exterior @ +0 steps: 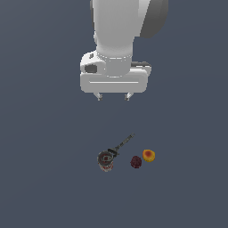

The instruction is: Pick up a designated object from a clutter of objects.

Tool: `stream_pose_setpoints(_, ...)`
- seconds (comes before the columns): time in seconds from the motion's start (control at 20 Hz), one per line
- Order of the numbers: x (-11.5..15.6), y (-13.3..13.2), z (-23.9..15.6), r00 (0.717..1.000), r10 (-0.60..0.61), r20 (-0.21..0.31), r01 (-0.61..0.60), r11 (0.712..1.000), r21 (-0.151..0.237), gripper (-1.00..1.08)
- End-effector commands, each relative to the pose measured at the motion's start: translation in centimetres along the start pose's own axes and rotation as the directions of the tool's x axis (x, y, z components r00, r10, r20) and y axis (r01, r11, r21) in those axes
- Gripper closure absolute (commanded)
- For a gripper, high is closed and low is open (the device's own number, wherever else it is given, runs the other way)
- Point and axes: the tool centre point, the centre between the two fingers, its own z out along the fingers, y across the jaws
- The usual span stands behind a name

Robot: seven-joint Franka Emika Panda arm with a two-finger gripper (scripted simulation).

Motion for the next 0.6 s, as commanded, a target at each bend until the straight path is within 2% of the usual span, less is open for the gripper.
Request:
stream_pose_setpoints(0.0,0.0,0.0,0.0,1.000,0.000,0.000,0.000,1.000,0.000,-0.92)
stream_pose_setpoints(0.4,0.1,-2.7,-1.2,0.999,-0.048,-0.011,0.048,0.999,-0.013,-0.92)
stream_pose_setpoints(0.55,0.1,-2.9,-1.3,0.999,-0.052,-0.012,0.052,0.999,-0.014,-0.92)
